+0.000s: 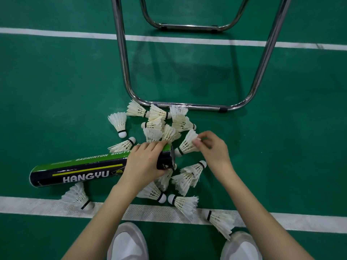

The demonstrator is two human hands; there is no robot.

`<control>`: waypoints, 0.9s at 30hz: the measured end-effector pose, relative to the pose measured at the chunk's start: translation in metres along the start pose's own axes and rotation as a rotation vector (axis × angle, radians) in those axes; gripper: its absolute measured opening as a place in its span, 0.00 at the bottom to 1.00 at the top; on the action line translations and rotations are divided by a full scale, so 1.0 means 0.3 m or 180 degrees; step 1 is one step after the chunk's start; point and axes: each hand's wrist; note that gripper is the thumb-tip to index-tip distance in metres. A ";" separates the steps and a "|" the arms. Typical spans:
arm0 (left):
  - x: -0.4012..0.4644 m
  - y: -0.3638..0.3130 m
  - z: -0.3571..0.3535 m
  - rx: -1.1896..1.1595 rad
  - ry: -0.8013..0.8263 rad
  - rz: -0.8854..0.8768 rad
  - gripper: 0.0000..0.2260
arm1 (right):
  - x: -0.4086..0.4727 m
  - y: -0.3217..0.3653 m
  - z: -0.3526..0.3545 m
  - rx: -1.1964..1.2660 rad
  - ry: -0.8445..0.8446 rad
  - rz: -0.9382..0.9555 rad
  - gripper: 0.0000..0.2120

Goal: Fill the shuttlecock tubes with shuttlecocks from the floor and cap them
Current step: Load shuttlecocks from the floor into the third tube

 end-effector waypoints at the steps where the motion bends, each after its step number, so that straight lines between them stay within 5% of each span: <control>1: 0.004 -0.006 0.000 -0.0004 -0.0012 0.0006 0.36 | -0.015 0.005 -0.005 0.0108 0.0029 -0.0068 0.03; 11: 0.022 -0.039 -0.003 -0.0054 -0.0114 0.0017 0.34 | -0.109 0.006 -0.093 0.0935 0.0781 -0.0511 0.07; 27: 0.035 -0.047 0.000 -0.0035 -0.0045 -0.0011 0.35 | -0.084 0.001 -0.123 0.1017 0.1437 -0.0486 0.10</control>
Point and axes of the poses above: each hand's wrist, its own x-axis towards the middle knuckle, its own z-axis out of the back of the hand, y = z × x, and after that the axes turned 9 degrees about -y, right-handed
